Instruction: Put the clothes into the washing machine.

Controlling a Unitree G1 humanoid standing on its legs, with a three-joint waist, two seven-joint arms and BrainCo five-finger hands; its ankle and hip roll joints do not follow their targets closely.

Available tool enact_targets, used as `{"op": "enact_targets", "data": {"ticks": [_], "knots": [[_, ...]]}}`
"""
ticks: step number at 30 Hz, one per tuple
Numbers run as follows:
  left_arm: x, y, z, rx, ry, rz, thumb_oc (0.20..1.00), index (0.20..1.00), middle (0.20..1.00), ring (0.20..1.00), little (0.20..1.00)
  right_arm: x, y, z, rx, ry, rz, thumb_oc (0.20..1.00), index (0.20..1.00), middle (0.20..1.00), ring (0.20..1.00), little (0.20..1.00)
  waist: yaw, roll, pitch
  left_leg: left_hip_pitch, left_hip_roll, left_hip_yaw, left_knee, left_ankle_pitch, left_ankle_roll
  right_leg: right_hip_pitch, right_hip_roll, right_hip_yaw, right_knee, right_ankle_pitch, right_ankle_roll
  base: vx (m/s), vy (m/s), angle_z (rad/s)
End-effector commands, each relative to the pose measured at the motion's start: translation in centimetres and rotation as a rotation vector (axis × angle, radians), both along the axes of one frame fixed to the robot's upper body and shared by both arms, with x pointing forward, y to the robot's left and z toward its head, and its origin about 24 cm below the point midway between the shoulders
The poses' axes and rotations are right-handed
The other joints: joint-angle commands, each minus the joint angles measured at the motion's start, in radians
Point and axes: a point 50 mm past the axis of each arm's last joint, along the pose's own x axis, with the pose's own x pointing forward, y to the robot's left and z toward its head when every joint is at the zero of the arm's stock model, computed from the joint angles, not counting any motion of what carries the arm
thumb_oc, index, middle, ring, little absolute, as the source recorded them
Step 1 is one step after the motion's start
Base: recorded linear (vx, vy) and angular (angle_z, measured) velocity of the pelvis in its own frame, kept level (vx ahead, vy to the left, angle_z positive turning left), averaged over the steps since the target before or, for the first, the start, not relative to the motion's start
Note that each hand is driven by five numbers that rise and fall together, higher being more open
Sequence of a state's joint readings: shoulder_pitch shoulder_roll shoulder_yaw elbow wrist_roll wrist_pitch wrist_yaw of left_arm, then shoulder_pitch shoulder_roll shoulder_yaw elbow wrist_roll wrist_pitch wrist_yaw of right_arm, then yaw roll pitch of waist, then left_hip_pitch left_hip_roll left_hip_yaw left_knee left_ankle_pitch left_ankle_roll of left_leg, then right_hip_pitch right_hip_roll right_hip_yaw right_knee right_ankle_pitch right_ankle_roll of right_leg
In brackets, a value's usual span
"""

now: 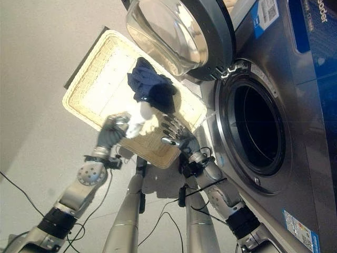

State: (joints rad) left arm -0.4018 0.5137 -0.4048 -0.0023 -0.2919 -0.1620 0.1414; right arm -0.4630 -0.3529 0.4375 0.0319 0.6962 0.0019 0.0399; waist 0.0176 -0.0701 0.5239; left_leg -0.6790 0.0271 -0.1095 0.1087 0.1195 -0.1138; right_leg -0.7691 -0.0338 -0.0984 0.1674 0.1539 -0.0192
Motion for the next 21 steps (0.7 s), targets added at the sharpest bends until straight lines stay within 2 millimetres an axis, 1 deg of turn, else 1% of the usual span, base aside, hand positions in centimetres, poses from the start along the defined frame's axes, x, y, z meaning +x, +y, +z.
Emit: {"op": "enact_targets", "data": {"ticks": [1, 2, 3, 5, 6, 8, 10, 15, 18, 21], "knots": [[-1.8, -2.9, 2.8, -0.064, -0.101, -0.305, 0.2, 0.2, 0.2, 0.2, 0.2, -0.4, 1.2, 0.4, -0.103, -0.065, 0.062, 1.0, 1.0, 1.0, 1.0, 1.0, -0.001, 0.052, -0.004, 0.012, -0.093, 0.065, -0.066, 0.076, 0.113, 0.085, 0.034, 0.013, -0.04, 0.01, 0.047, -0.03, -0.008, 0.07], [-1.9, -3.5, 2.8, -0.08, -0.083, -0.353, 0.2, 0.2, 0.2, 0.2, 0.2, -0.2, 1.3, 0.2, -0.132, -0.063, 0.064, 1.0, 1.0, 1.0, 1.0, 1.0, -0.002, 0.053, -0.004, 0.019, -0.092, 0.066, -0.068, 0.078, 0.113, 0.093, 0.033, 0.013, -0.042, 0.012, 0.047, 0.0, 0.0, 0.0], [-1.9, -3.6, 2.8, -0.082, -0.078, -0.367, 0.2, 0.2, 0.2, 0.2, 0.2, -0.2, 1.3, 0.1, -0.139, -0.062, 0.063, 1.0, 1.0, 1.0, 1.0, 1.0, -0.002, 0.054, -0.004, 0.022, -0.092, 0.066, -0.069, 0.078, 0.113, 0.095, 0.032, 0.014, -0.042, 0.012, 0.046, 0.0, 0.0, 0.0], [-2.2, -4.7, 3.0, -0.094, -0.065, -0.461, 0.2, 0.2, 0.2, 0.2, 0.2, 0.2, 1.6, -0.5, -0.22, -0.064, 0.053, 1.0, 1.0, 1.0, 1.0, 1.0, -0.007, 0.055, -0.004, 0.035, -0.091, 0.072, -0.072, 0.079, 0.113, 0.107, 0.029, 0.016, -0.048, 0.017, 0.047, 0.0, 0.0, 0.0], [-2.3, -4.9, 3.1, -0.095, -0.065, -0.48, 0.2, 0.2, 0.2, 0.2, 0.2, 0.2, 1.6, -0.7, -0.237, -0.064, 0.047, 1.0, 1.0, 1.0, 1.0, 1.0, -0.008, 0.056, -0.004, 0.038, -0.09, 0.073, -0.073, 0.079, 0.113, 0.11, 0.028, 0.017, -0.051, 0.019, 0.047, 0.0, 0.0, 0.0], [-2.6, -5.6, 3.6, -0.103, -0.081, -0.532, 0.2, 0.2, 0.2, 0.2, 0.2, 0.6, 1.5, -1.2, -0.331, -0.079, 0.007, 1.0, 1.0, 1.0, 1.0, 1.0, -0.014, 0.059, -0.004, 0.049, -0.089, 0.081, -0.081, 0.083, 0.112, 0.12, 0.027, 0.021, -0.063, 0.026, 0.047, -0.02, 0.019, -0.06], [-2.5, -5.6, 3.9, -0.107, -0.097, -0.494, 0.2, 0.2, 0.2, 0.2, 0.2, 0.8, 1.4, -1.4, -0.359, -0.078, -0.001, 1.0, 1.0, 1.0, 1.0, 1.0, -0.016, 0.062, -0.004, 0.054, -0.087, 0.084, -0.086, 0.087, 0.112, 0.125, 0.029, 0.026, -0.066, 0.028, 0.046, -0.01, 0.014, -0.12], [-1.7, -5.0, 4.1, -0.123, -0.099, -0.407, 0.2, 0.2, 0.2, 0.2, 0.2, 1.0, 1.6, -1.6, -0.343, -0.05, -0.007, 1.0, 1.0, 1.0, 1.0, 1.0, -0.019, 0.064, -0.004, 0.057, -0.088, 0.087, -0.089, 0.089, 0.111, 0.127, 0.03, 0.032, -0.072, 0.03, 0.045, 0.0, 0.006, -0.04], [-1.9, -4.7, 4.2, -0.157, -0.073, -0.457, 0.2, 0.2, 0.2, 0.2, 0.2, 1.0, 1.2, -1.8, -0.333, -0.025, -0.032, 1.0, 1.0, 1.0, 1.0, 1.0, -0.019, 0.067, -0.004, 0.05, -0.088, 0.09, -0.084, 0.091, 0.11, 0.125, 0.028, 0.034, -0.076, 0.032, 0.044, 0.0, 0.0, 0.0], [-2.3, -5.0, 4.2, -0.169, -0.063, -0.515, 0.2, 0.2, 0.2, 0.2, 0.2, 1.0, 1.0, -2.0, -0.347, -0.031, -0.044, 1.0, 1.0, 1.0, 1.0, 1.0, -0.021, 0.07, -0.004, 0.049, -0.087, 0.09, -0.085, 0.092, 0.11, 0.123, 0.028, 0.037, -0.077, 0.035, 0.043, 0.0, 0.0, 0.0]]}}
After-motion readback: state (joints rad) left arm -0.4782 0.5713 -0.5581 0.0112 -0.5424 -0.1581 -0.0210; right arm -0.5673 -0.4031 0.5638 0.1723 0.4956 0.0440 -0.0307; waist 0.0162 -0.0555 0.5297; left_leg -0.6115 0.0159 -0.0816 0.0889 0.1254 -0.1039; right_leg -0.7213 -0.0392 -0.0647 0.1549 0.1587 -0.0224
